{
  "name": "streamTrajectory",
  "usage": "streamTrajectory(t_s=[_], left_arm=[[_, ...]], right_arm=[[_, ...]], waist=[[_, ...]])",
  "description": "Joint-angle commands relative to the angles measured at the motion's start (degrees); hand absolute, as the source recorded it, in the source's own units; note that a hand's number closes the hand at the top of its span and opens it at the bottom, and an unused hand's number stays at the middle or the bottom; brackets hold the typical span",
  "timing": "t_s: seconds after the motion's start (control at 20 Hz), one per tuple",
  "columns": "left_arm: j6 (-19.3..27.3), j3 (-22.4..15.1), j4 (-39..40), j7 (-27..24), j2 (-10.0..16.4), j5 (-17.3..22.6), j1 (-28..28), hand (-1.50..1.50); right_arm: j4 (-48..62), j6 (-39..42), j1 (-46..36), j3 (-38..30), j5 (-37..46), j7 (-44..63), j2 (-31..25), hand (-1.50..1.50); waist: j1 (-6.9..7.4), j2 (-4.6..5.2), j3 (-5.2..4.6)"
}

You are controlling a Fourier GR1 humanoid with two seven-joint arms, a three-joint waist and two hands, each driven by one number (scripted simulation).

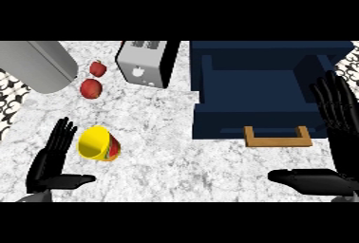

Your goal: Pick up the cup, place it into the drawer and close the drawer

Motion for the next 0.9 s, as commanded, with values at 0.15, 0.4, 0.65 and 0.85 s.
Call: streamTrajectory(t_s=[0.15,0.4,0.65,0.85], left_arm=[[1.4,0.78,17.39,-11.06,0.52,-2.47,-6.93,-1.5],[-2.26,2.46,34.54,-22.64,4.18,-4.21,-13.31,-1.5],[-0.01,1.54,37.98,-26.68,3.81,-5.55,-14.71,-1.5],[-1.24,2.17,41.24,-26.3,5.14,-5.48,-17.95,-1.5]], right_arm=[[1.38,-0.54,-0.89,1.7,2.45,-1.51,2.17,-1.5],[1.37,0.68,-0.07,1.09,1.35,-1.35,1.8,-1.5],[1.96,2.14,-1.56,-1.7,-0.63,-0.73,0.06,-1.5],[3.27,2.91,-0.81,-1.85,-0.67,-2.53,-0.08,-1.5]], waist=[[0.07,0.0,0.0],[-0.56,0.22,-0.1],[-0.51,0.21,-0.09],[-1.12,0.51,-0.19]])
